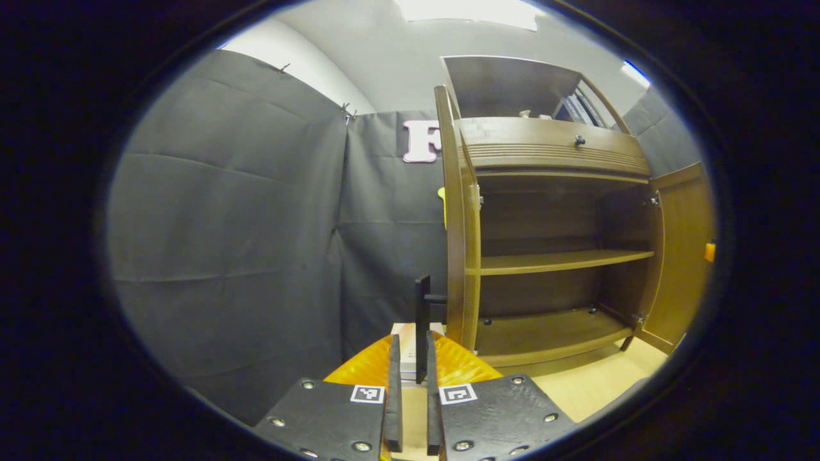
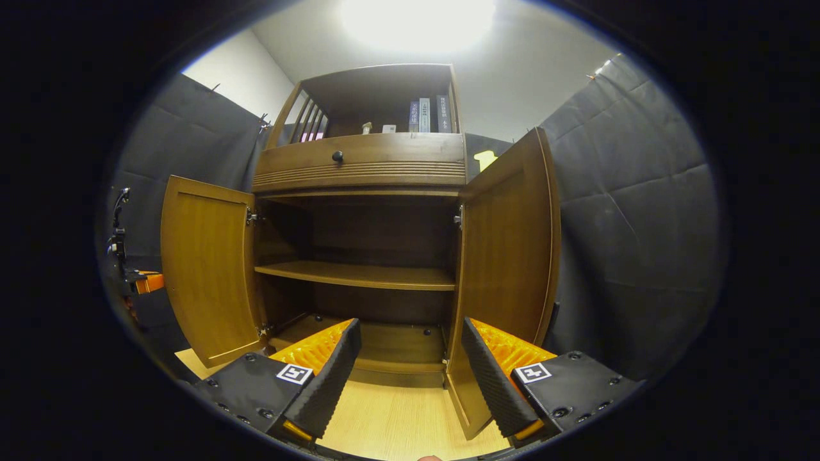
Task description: Open the right door of the double-door shoe cabinet with the right hand, and open the left door with the left hand.
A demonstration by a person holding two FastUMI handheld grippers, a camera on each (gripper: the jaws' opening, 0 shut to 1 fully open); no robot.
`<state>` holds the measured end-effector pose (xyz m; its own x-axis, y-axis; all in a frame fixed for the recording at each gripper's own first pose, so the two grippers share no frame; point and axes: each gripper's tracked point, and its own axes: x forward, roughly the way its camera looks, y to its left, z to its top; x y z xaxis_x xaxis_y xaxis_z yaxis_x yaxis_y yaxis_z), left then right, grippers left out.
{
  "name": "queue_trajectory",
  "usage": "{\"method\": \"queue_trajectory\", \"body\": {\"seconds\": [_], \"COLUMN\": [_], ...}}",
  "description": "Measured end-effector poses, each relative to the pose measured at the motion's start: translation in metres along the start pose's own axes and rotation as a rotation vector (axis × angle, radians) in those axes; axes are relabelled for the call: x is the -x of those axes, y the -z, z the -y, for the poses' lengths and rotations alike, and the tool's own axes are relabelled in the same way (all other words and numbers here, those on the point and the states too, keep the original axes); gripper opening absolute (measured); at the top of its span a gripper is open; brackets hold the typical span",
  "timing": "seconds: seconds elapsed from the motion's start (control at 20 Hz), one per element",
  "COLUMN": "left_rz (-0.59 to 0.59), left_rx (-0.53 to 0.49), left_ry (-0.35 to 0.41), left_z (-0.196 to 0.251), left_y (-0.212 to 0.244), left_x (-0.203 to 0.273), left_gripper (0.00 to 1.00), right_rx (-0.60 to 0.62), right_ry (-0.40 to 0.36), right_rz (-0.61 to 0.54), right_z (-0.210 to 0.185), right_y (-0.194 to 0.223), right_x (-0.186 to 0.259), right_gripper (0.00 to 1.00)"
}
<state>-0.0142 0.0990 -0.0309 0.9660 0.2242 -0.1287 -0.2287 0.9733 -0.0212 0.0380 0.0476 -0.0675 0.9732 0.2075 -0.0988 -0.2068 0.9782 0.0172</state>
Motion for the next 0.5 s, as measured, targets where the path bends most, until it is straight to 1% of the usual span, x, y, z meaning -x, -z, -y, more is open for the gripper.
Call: {"method": "queue_trajectory", "body": {"seconds": [0.05, 0.1, 0.15, 0.2, 0.25, 0.3, 0.5], "left_rz": [0.013, 0.023, 0.033, 0.039, 0.045, 0.052, 0.089], "left_rx": [-0.010, -0.015, -0.017, -0.015, -0.012, -0.009, -0.004], "left_ry": [-0.001, 0.006, 0.017, 0.028, 0.039, 0.051, 0.101], "left_z": [-0.002, -0.002, 0.000, 0.003, 0.007, 0.010, 0.019], "left_y": [-0.002, -0.006, -0.008, -0.010, -0.012, -0.014, -0.024], "left_x": [0.000, -0.001, -0.001, -0.001, 0.001, 0.001, 0.004], "left_gripper": [0.18, 0.16, 0.16, 0.17, 0.17, 0.17, 0.18], "right_rx": [-0.004, -0.007, -0.008, -0.008, -0.004, 0.002, 0.004], "right_ry": [0.002, 0.006, 0.012, 0.015, 0.017, 0.022, 0.039], "right_rz": [0.000, -0.001, -0.001, -0.002, 0.003, 0.010, 0.026], "right_z": [0.000, 0.001, 0.002, 0.002, 0.002, 0.002, 0.005], "right_y": [-0.002, -0.003, -0.004, -0.006, -0.008, -0.011, -0.017], "right_x": [0.001, 0.003, 0.005, 0.007, 0.009, 0.012, 0.025], "right_gripper": [0.99, 0.94, 0.99, 0.99, 0.94, 0.99, 0.99]}}
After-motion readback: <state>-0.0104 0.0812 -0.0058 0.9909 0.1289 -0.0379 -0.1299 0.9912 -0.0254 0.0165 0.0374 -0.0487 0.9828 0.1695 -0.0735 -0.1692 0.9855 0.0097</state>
